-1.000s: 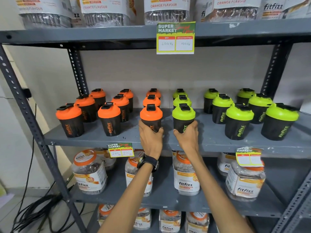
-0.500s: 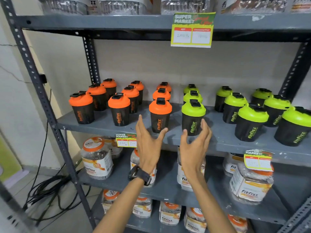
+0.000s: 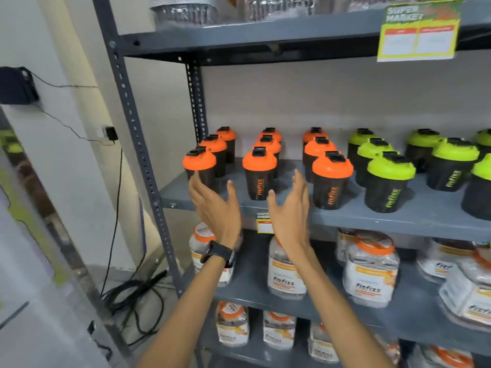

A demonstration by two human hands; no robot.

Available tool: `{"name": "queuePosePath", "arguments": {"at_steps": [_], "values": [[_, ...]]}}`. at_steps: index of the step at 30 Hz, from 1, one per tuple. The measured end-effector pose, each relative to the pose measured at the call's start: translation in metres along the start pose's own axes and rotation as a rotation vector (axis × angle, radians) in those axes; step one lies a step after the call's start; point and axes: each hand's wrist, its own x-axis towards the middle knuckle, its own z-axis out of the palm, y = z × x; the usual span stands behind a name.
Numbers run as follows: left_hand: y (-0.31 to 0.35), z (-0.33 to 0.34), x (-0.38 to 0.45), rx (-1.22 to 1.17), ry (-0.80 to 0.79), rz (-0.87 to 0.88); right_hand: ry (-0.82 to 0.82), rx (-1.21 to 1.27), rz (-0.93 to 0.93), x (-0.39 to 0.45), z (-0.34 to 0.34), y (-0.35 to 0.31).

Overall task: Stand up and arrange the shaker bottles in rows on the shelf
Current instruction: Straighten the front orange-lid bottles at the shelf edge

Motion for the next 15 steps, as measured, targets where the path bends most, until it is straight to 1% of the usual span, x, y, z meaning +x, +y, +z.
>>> {"name": "queuePosePath", "arguments": {"at_steps": [3,6,10,12,15], "values": [[-0.025,-0.006,0.033,0.053,-0.021,-0.102,-0.022,-0.035,0.098,0.009,0.035,-0.011],[-0.044,-0.01,0.057,0.066,-0.137,-0.13,0.012,-0.078,0.185,0.016,0.061,-0.016],[-0.051,-0.009,0.069,0.013,-0.262,-0.15,0.035,-0.083,0.293,0.024,0.087,-0.024],[-0.055,-0.004,0.073,-0.018,-0.288,-0.159,0.045,-0.082,0.321,0.025,0.095,-0.026],[-0.06,0.0,0.074,-0.077,-0.293,-0.167,0.082,-0.109,0.315,0.024,0.1,-0.023]]}}
